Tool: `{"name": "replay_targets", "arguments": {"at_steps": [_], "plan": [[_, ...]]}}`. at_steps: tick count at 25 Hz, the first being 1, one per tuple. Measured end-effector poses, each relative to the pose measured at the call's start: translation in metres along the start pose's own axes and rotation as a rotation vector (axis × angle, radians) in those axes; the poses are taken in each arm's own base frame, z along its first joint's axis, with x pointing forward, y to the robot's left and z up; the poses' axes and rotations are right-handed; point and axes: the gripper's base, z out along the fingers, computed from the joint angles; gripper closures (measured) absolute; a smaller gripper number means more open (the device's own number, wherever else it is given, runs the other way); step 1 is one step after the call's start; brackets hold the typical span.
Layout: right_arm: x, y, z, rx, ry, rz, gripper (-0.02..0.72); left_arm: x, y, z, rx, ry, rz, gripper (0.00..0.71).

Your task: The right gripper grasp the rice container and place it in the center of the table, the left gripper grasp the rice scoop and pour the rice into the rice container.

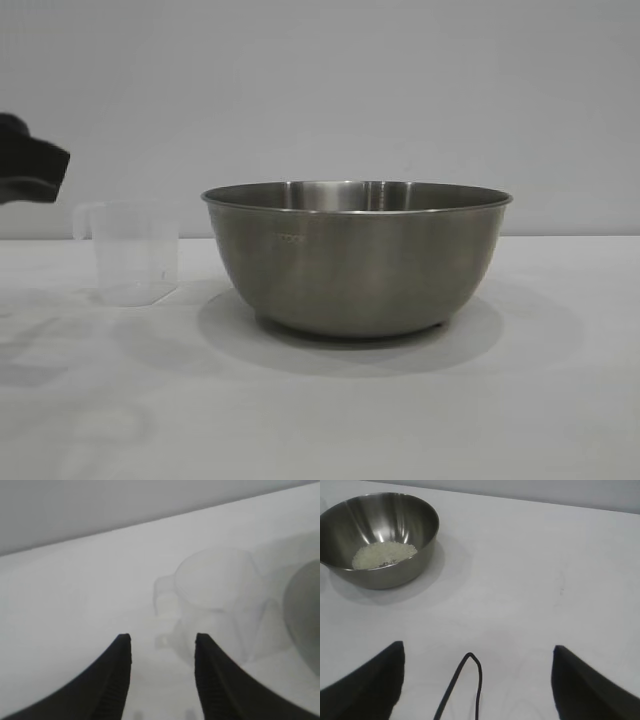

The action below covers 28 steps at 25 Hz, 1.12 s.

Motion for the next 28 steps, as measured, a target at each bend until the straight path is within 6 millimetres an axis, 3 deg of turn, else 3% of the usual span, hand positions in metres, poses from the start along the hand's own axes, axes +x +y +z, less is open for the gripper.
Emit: {"name": "replay_targets", "arguments": {"at_steps": [10,16,21,28], "plan": [[0.0,0.0,0.0,0.0,0.0,0.0,0.126,-0.022,-0.01,-0.01,0.141,0.187,0.011,0.451],[0.0,0.0,0.0,0.0,0.0,0.0,0.126,-0.052,-0.016,-0.015,0.223,0.343,0.009,0.451],[0.0,0.0,0.0,0.0,0.0,0.0,0.126,-0.082,-0.017,-0.028,0.273,0.387,0.009,0.291],[0.0,0.0,0.0,0.0,0.0,0.0,0.126,-0.115,-0.011,-0.067,0.325,0.388,0.01,0.273]]}}
